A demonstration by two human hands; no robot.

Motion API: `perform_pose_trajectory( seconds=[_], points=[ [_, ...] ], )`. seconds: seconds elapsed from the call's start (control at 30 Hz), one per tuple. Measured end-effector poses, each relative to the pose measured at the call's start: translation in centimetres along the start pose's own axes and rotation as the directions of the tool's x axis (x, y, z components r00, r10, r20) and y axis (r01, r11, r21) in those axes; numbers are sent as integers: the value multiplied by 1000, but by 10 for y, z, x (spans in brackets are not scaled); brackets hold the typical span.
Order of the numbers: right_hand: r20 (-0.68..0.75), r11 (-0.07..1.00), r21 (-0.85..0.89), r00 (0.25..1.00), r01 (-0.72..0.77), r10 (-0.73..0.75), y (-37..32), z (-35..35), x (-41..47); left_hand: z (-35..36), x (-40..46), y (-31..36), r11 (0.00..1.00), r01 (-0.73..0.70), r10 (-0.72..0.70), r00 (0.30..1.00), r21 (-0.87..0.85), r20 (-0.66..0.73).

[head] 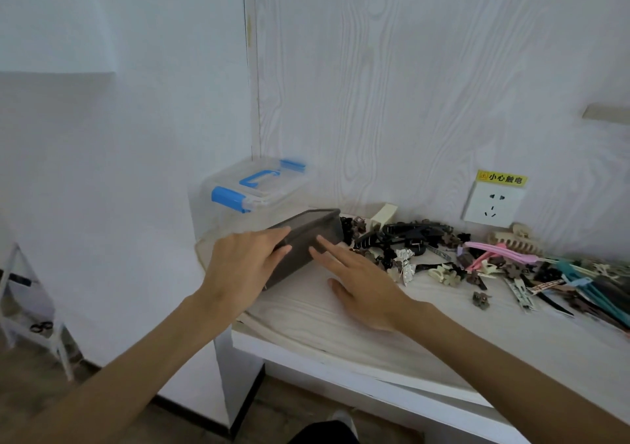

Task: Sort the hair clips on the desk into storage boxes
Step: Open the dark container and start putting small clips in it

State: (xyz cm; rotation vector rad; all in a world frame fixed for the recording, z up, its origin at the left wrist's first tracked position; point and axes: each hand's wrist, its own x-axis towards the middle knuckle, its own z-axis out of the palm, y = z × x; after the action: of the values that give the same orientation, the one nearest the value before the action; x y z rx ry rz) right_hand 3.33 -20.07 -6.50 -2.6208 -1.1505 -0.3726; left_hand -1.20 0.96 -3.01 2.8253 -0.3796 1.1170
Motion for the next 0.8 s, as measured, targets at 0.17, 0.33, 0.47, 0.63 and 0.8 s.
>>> perform_pose_trajectory(
  seconds=[0.17, 0.33, 0.47, 0.63, 0.8],
  points=[
    [-150, 987, -139, 987, -77, 55, 8, -36, 22, -5, -12, -14, 982, -176, 178, 984, -71, 27],
    [178, 934, -333, 981, 132, -76, 13, -47, 43, 8, -45, -23, 762, 426, -360, 904, -487, 229],
    [254, 878, -416, 957, 238, -139, 9, -54, 48, 26, -48, -22, 613, 529, -512, 832, -587, 214],
    [262, 884, -426, 961, 194, -85, 3, -62, 46, 36, -56, -24, 471, 582, -442, 806, -663, 393],
    [179, 902, -273, 938, 336, -296, -49, -38, 58, 41, -53, -25, 575, 604, -479, 795, -552, 371]
  ],
)
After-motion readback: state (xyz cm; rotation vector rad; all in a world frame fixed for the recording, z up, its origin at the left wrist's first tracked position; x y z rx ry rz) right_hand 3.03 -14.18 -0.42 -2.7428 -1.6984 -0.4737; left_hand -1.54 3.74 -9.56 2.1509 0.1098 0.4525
